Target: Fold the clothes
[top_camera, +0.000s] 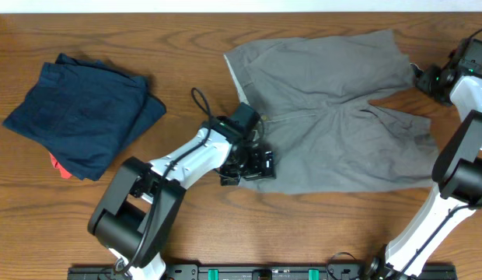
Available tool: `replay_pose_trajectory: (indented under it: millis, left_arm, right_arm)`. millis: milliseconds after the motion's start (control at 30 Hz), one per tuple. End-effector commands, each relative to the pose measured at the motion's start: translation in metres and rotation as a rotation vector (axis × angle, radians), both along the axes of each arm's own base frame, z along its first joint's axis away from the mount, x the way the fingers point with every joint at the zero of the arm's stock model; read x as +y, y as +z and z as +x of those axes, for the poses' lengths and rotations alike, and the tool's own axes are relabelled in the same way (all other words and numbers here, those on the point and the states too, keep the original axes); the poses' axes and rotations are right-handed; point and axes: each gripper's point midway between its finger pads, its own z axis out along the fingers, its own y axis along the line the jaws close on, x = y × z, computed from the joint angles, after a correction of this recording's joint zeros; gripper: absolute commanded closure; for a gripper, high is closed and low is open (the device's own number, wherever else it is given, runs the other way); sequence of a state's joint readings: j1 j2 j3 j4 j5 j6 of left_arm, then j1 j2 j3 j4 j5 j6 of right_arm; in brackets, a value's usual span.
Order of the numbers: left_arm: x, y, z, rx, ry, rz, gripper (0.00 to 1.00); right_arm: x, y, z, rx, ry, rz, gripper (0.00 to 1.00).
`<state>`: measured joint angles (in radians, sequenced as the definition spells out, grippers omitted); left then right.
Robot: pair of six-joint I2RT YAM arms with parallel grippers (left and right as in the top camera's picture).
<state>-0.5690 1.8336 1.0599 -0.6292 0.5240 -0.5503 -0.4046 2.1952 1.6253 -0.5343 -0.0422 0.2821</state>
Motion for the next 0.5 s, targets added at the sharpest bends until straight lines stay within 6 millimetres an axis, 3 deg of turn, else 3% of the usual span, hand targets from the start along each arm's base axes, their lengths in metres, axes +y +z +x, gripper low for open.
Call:
replay_pose_trajectory:
  millis: [0, 167, 267, 467]
  left_arm:
    - [0.046, -0.023, -0.013, 0.061, 0.065, 0.151, 0.02]
    - [0.071, 0.011, 0.005, -0.049, 0.133, 0.181, 0.02]
    - [0.078, 0.027, 0.005, -0.082, 0.163, 0.189, 0.02]
    - [0.098, 0.035, -0.008, -0.037, 0.282, 0.295, 0.02]
  right_arm:
    - [0.008, 0.066, -0.012, -0.047, 0.006, 0.006, 0.55]
    - [0.021, 0.091, -0.07, 0.088, -0.06, 0.085, 0.5]
    - [0.026, 0.099, -0.104, 0.165, -0.139, 0.147, 0.5]
    - [0.058, 0.104, -0.152, 0.265, -0.125, 0.255, 0.51]
